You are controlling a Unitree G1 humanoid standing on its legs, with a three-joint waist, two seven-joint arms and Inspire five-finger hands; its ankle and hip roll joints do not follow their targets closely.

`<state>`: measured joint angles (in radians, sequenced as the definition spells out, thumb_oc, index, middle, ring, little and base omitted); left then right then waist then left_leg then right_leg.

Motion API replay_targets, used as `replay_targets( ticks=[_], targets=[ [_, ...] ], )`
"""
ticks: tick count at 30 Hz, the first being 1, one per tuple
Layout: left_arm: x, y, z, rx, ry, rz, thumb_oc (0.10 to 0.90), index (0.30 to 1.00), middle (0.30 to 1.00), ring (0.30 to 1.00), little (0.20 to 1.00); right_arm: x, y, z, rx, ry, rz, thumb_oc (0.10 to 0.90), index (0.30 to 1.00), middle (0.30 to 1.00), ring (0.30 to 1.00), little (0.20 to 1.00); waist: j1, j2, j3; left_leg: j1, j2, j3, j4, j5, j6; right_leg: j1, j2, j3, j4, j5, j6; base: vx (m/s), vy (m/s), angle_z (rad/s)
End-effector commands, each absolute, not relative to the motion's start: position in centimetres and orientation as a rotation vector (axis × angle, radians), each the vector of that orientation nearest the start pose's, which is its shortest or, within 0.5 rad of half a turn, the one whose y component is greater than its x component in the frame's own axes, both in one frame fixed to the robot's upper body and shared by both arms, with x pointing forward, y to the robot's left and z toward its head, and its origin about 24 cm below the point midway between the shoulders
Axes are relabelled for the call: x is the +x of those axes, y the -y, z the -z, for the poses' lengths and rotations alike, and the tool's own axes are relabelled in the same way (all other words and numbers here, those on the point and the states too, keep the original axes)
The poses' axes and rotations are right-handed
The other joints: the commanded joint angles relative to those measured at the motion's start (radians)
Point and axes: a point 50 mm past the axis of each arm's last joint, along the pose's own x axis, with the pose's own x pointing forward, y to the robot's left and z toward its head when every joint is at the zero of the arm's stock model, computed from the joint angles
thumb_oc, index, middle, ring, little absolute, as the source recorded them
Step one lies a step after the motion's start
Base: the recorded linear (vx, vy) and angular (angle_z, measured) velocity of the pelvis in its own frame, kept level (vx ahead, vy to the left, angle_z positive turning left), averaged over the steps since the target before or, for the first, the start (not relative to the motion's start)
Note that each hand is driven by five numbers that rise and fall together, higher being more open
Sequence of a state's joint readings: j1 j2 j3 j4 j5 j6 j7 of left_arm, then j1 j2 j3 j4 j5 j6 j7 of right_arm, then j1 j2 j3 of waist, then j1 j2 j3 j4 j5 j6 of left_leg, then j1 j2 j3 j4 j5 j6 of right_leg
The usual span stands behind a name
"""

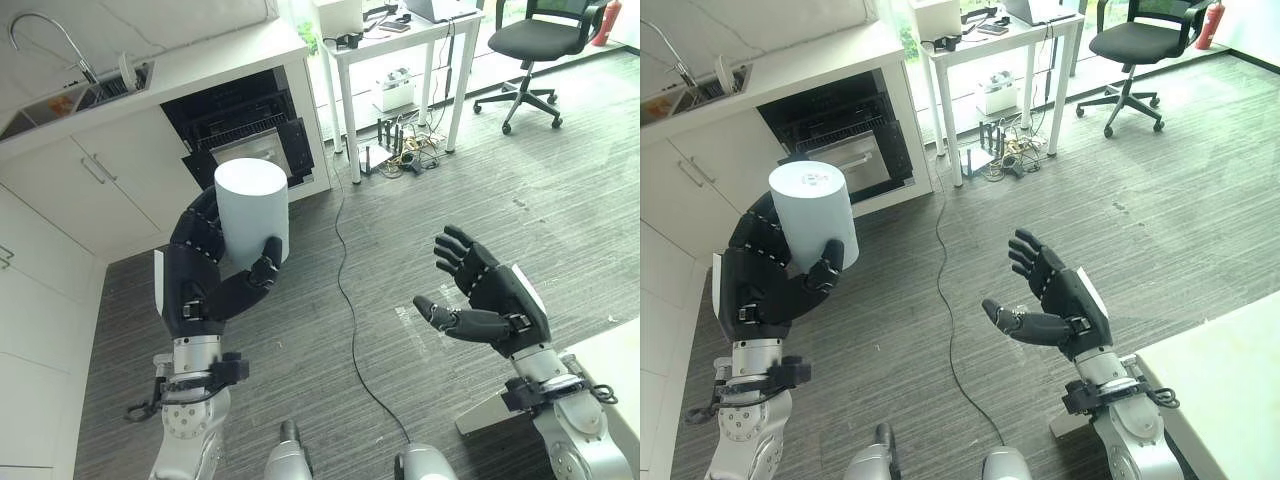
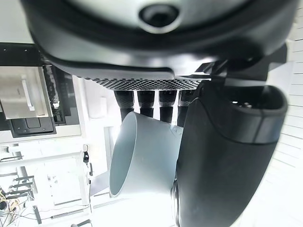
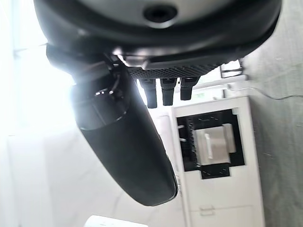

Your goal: Place the dishes in the dishwasher.

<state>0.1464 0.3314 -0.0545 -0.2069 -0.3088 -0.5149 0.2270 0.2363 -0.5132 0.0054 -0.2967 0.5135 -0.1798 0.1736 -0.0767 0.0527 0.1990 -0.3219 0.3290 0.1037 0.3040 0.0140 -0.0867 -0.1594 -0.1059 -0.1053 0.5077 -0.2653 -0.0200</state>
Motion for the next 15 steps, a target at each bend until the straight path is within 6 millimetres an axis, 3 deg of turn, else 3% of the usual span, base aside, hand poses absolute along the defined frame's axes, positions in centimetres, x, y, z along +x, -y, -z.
replay_targets(
  ticks=[1, 3, 7, 8, 9, 11, 12, 13, 15],
  targets=[
    [19.3, -22.1, -15.7, -0.060, 0.854, -0.141, 0.400, 0.300, 0.300, 0.300, 0.300, 21.2, 20.7, -14.3, -0.004, 0.505, -0.302, 0.800, 0.900, 0.900, 0.900, 0.900, 0.025, -0.028, -0.065, 0.097, -0.015, 0.050, -0.004, -0.015, -0.041, 0.102, -0.028, -0.090, -0.208, 0.091, 0.075, 0.15, 0.370, 0.20],
    [19.6, -22.2, -16.0, -0.053, 0.862, -0.150, 0.400, 0.300, 0.300, 0.300, 0.300, 21.2, 20.8, -14.4, -0.005, 0.506, -0.295, 0.800, 0.900, 0.900, 0.900, 0.900, 0.029, -0.030, -0.076, 0.123, -0.041, 0.070, -0.004, -0.050, -0.035, 0.121, -0.086, -0.106, -0.208, 0.104, 0.115, 0.20, 0.586, 0.24],
    [20.3, -21.9, -16.8, -0.043, 0.878, -0.128, 0.400, 0.300, 0.300, 0.300, 0.300, 21.3, 20.6, -14.7, 0.029, 0.526, -0.256, 0.800, 0.900, 0.900, 0.900, 0.900, 0.049, -0.046, -0.089, 0.126, -0.108, 0.054, -0.004, -0.083, -0.010, 0.134, -0.147, -0.110, -0.208, 0.133, 0.170, 0.15, 0.466, 0.31],
    [20.4, -21.7, -16.9, -0.034, 0.881, -0.122, 0.400, 0.300, 0.300, 0.300, 0.300, 21.3, 20.5, -14.8, 0.044, 0.531, -0.250, 0.800, 0.900, 0.900, 0.900, 0.900, 0.055, -0.049, -0.090, 0.126, -0.125, 0.051, -0.004, -0.090, 0.001, 0.144, -0.165, -0.115, -0.208, 0.142, 0.175, 0.22, 0.551, 0.52],
    [20.8, -21.5, -17.1, -0.021, 0.874, -0.101, 0.400, 0.300, 0.300, 0.300, 0.300, 21.2, 20.0, -14.7, 0.058, 0.538, -0.239, 0.800, 0.900, 0.900, 0.900, 0.900, 0.073, -0.060, -0.092, 0.126, -0.175, 0.044, -0.004, -0.114, 0.038, 0.173, -0.199, -0.137, -0.208, 0.190, 0.176, 0.23, 0.525, 0.52],
    [20.9, -21.5, -17.2, -0.003, 0.864, -0.096, 0.400, 0.300, 0.300, 0.300, 0.300, 21.2, 19.8, -14.6, 0.065, 0.537, -0.237, 0.800, 0.900, 0.900, 0.900, 0.900, 0.080, -0.067, -0.089, 0.134, -0.204, 0.040, -0.004, -0.130, 0.061, 0.202, -0.212, -0.148, -0.208, 0.226, 0.178, 0.21, 0.408, 0.64],
    [21.0, -21.4, -17.1, 0.038, 0.856, -0.104, 0.400, 0.300, 0.300, 0.300, 0.300, 21.2, 19.4, -14.6, 0.072, 0.538, -0.245, 0.800, 0.900, 0.900, 0.900, 0.900, 0.086, -0.068, -0.089, 0.141, -0.227, 0.029, -0.004, -0.142, 0.087, 0.223, -0.214, -0.161, -0.208, 0.294, 0.178, 0.22, 0.359, 0.66],
    [21.1, -21.4, -17.3, 0.049, 0.857, -0.099, 0.400, 0.300, 0.300, 0.300, 0.300, 21.1, 19.2, -14.6, 0.070, 0.538, -0.251, 0.800, 0.900, 0.900, 0.900, 0.900, 0.088, -0.060, -0.091, 0.140, -0.230, 0.022, -0.004, -0.142, 0.099, 0.234, -0.210, -0.167, -0.208, 0.337, 0.175, 0.22, 0.356, 0.48],
    [21.1, -21.4, -17.5, 0.068, 0.861, -0.091, 0.400, 0.300, 0.300, 0.300, 0.300, 20.8, 18.9, -14.5, 0.070, 0.531, -0.258, 0.800, 0.900, 0.900, 0.900, 0.900, 0.090, -0.059, -0.084, 0.149, -0.243, 0.011, -0.004, -0.150, 0.117, 0.211, -0.207, -0.174, -0.117, 0.361, 0.172, 0.16, 0.236, 0.46]
  ],
)
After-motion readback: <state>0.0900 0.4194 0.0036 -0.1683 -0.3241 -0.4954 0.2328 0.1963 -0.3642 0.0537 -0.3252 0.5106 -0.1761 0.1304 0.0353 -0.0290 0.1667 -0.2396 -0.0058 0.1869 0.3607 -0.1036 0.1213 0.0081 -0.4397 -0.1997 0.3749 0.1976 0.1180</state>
